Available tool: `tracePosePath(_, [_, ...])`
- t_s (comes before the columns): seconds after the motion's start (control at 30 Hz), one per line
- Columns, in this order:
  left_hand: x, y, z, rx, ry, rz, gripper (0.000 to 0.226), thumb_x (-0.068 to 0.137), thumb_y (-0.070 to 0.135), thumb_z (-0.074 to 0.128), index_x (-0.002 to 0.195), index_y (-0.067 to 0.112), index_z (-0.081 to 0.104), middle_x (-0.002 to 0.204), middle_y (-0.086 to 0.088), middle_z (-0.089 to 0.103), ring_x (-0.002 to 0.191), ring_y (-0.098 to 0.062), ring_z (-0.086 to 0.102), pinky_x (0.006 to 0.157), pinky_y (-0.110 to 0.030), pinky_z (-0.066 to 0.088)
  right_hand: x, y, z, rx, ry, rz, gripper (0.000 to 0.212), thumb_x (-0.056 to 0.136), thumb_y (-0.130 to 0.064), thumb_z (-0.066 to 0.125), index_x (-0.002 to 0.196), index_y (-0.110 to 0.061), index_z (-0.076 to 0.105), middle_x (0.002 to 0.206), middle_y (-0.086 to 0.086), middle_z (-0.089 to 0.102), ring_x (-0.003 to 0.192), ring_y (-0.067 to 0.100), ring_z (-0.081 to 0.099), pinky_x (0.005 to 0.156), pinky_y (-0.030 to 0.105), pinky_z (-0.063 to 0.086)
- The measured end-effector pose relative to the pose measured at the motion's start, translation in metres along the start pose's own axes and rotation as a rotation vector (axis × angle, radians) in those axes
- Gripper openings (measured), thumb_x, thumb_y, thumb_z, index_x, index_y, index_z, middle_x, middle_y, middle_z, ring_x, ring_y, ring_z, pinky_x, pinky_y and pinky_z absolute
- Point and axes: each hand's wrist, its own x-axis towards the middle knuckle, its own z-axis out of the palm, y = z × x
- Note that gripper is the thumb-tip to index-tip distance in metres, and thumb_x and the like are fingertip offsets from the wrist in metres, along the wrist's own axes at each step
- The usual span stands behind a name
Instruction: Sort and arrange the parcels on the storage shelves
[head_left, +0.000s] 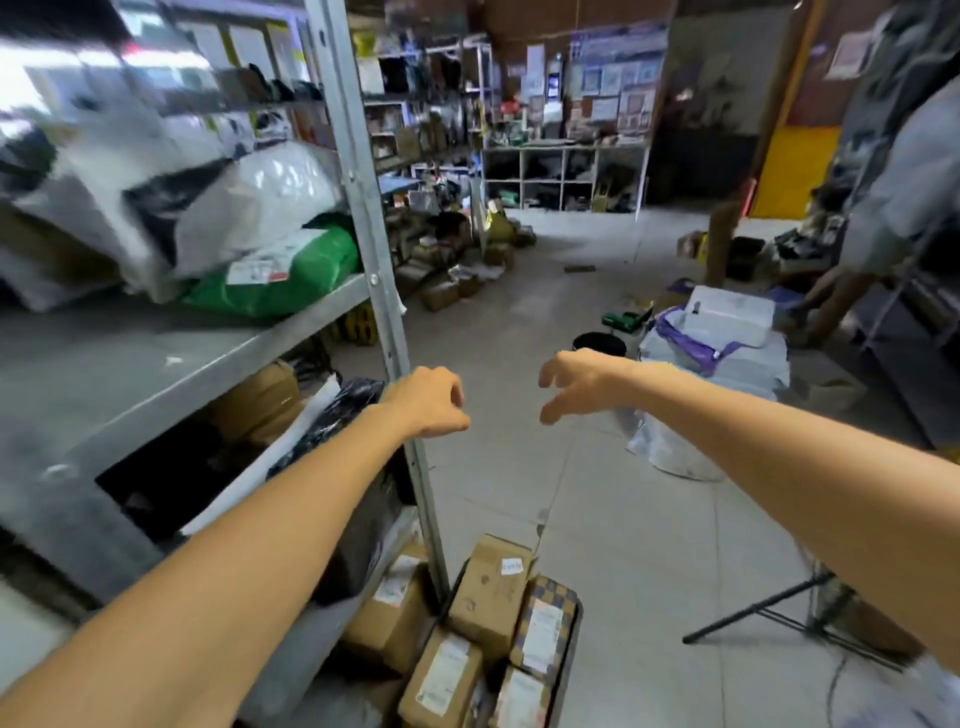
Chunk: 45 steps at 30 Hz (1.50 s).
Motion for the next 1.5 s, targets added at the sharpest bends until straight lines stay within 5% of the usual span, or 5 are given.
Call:
tracePosePath(0.5, [-0.296,-0.068,-0.028,-0.043,0.123,-0.476,0.031,0.083,0.033,0.067,0.112,0.022,0.067,0.114,-0.003,0.065,0.102,-0.025,0.061,0.090,-0.040,0.053,-0.133,-0.218,0.010,-0.219,-0.051,-0.543,0.044,0.081,-0.037,0.070,0.107,-0.002,0.061,0.096,0.013,0.062,0.082,0.029,0.056,0.065,0.037,0.048])
tracePosePath(0.77, [-0.495,-0.075,-0.021,-0.135,0.241,-0.964,0.035,0.079,0.035,0.067,0.113,0.025,0.065,0.114,-0.001,0.063,0.102,-0.021,0.060,0.089,-0.035,0.052,-0.207,-0.327,0.056,-0.186,-0.174,-0.915,0.064,0.086,-0.035,0.070,0.140,-0.015,0.043,0.137,0.006,0.049,0.117,0.026,0.053,0.097,0.035,0.046])
tracePosePath(1.0, [-0.698,-0.023,-0.006,-0.223,0.396,-1.346,0.027,0.086,0.020,0.058,0.092,-0.006,0.058,0.082,-0.025,0.049,0.072,-0.037,0.049,0.061,-0.039,0.036,-0.345,-0.441,0.103,-0.303,-0.252,-1.361,0.058,0.089,-0.032,0.067,0.137,-0.008,0.045,0.135,0.009,0.050,0.120,0.026,0.051,0.093,0.030,0.041])
tracePosePath(1.07, [-0.762,0.001,-0.005,-0.237,0.415,-1.453,0.016,0.084,0.020,0.058,0.070,0.013,0.055,0.075,-0.018,0.041,0.063,-0.028,0.042,0.062,-0.034,0.032,-0.397,-0.475,0.116,-0.331,-0.243,-1.522,0.049,0.090,-0.034,0.064,0.126,-0.003,0.052,0.125,0.011,0.054,0.109,0.031,0.053,0.087,0.035,0.045])
tracePosePath(1.5, [-1.007,0.201,0.023,-0.067,0.610,-2.115,0.031,0.082,0.037,0.067,0.104,0.016,0.069,0.113,-0.006,0.065,0.108,-0.024,0.059,0.090,-0.036,0.051,-0.701,-0.541,0.173,-0.344,-0.413,-2.145,0.069,0.085,-0.034,0.071,0.142,-0.010,0.040,0.136,0.009,0.049,0.119,0.025,0.050,0.090,0.028,0.044])
